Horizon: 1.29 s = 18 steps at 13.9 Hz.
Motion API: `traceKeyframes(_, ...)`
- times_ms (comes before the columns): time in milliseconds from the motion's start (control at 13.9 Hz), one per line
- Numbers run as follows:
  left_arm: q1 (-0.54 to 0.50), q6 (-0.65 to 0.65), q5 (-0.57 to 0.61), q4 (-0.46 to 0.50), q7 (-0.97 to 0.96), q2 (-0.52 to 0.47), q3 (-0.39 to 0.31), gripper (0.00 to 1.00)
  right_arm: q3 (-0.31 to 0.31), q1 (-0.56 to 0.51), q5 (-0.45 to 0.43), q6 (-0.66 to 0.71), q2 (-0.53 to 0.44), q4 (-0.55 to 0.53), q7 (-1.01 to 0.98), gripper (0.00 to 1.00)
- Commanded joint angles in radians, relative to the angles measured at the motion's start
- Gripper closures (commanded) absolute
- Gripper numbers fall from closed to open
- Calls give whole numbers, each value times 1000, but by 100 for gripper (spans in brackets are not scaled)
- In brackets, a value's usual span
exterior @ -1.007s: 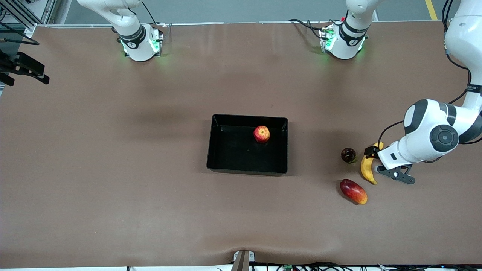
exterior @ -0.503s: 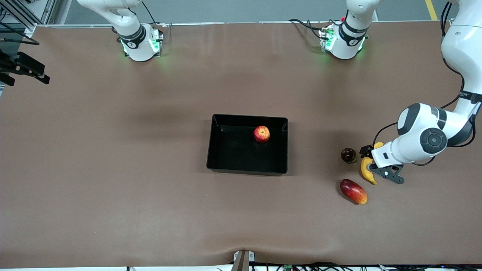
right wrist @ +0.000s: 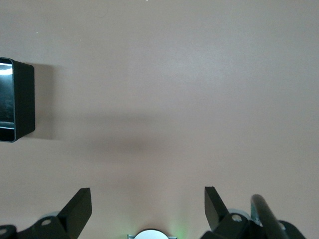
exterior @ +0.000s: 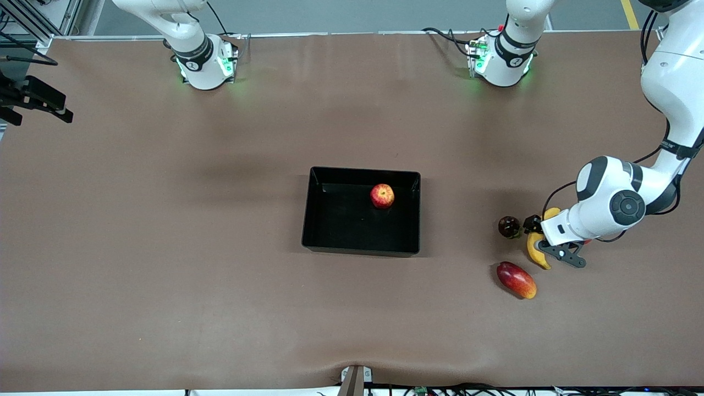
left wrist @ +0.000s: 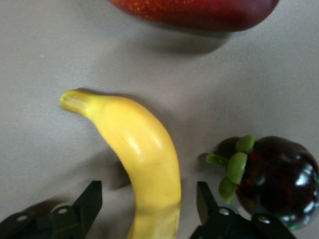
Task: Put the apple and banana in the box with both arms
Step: 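Grasp the yellow banana with the left gripper and lift it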
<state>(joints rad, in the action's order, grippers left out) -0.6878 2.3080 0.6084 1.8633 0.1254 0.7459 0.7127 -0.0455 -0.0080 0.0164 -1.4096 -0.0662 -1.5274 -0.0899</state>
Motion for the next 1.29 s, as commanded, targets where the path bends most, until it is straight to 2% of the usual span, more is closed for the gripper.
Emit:
traceKeyframes(0, -12, 21, 21, 10, 0, -5, 10, 54, 7, -6, 11, 3, -14, -2, -1, 0)
traceKeyframes(216, -12, 19, 21, 7, 5, -16, 10, 97, 9, -4, 11, 6, -14, -2, -1, 0)
traceKeyframes(288, -12, 16, 21, 4, 11, -17, 11, 100, 9, -4, 11, 6, -14, -2, -1, 0)
traceKeyframes(575, -15, -16, 1, -18, 19, -75, 46, 100, 9, -6, 11, 9, -14, -2, -1, 0)
traceKeyframes(935, -12, -272, -51, -168, -10, -89, 183, 100, 7, -9, 11, 9, -14, -4, -1, 0)
traceKeyframes(1222, 28, -403, -68, -240, -134, -89, 263, 100, 6, -12, 11, 14, -14, -4, -1, 0)
